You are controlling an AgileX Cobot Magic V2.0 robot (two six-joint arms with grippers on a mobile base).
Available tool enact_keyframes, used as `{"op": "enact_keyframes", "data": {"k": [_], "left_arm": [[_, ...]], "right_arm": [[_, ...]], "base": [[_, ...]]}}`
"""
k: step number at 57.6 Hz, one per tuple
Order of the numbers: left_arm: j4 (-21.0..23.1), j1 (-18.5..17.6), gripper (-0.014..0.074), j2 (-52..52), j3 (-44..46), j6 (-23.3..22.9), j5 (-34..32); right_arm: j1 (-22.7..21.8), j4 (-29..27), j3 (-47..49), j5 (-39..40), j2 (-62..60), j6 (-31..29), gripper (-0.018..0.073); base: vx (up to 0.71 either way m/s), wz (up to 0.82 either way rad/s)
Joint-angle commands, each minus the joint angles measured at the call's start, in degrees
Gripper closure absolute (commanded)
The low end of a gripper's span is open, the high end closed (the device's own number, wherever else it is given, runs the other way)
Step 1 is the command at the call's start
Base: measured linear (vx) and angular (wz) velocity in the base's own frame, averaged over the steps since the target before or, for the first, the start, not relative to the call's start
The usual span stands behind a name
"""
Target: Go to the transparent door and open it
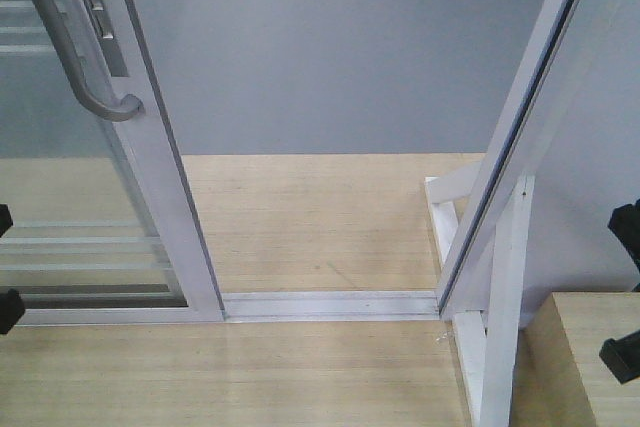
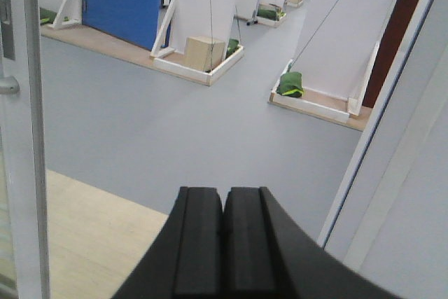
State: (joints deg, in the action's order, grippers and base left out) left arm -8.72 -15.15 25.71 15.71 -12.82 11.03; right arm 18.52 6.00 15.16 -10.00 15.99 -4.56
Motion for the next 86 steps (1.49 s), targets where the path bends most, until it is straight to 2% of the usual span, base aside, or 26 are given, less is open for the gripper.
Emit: {"op": "enact_keyframes", "data": {"k": [1,14,45,58,69,75,86], "left_arm": [[2.76,-1.94,0.0603,-2.82,1.37,-0.6,-0.38],[2.82,-2.59,0.0603,-7.73,1.42,-0.66,1.74],[2.72,-2.59,0.0602,-7.66,1.42,-0.66,2.28],[-3.8,-2.59,0.0602,-14.27,-2.03,0.76,5.32],[-3.68,-2.59,0.0602,-24.14,-13.12,-0.08,2.72],[-3.68,-2.59,0.0602,-27.28,-19.29,-2.84,-3.93],[-3.91,-2.59,0.0602,-26.51,-18.58,-2.57,-5.23]], "right_arm": [[-0.13,0.31,0.98,4.32,-1.65,-0.21,0.0563],[-0.13,-0.08,0.97,3.56,-2.21,-0.08,0.0561],[-0.13,-0.08,0.97,3.38,-2.21,-0.08,0.0559],[-0.13,-0.08,0.97,3.38,-2.21,-0.08,0.0559],[-0.13,-0.08,0.97,3.38,-2.21,-0.08,0.0559],[-0.13,-0.08,0.97,3.38,-2.21,-0.08,0.0559],[-0.13,-0.08,0.97,3.38,-2.15,-0.08,0.0559]], "base": [[0.0,0.0],[0.0,0.0],[0.0,0.0],[0.0,0.0],[0.0,0.0],[0.0,0.0],[0.0,0.0]]}}
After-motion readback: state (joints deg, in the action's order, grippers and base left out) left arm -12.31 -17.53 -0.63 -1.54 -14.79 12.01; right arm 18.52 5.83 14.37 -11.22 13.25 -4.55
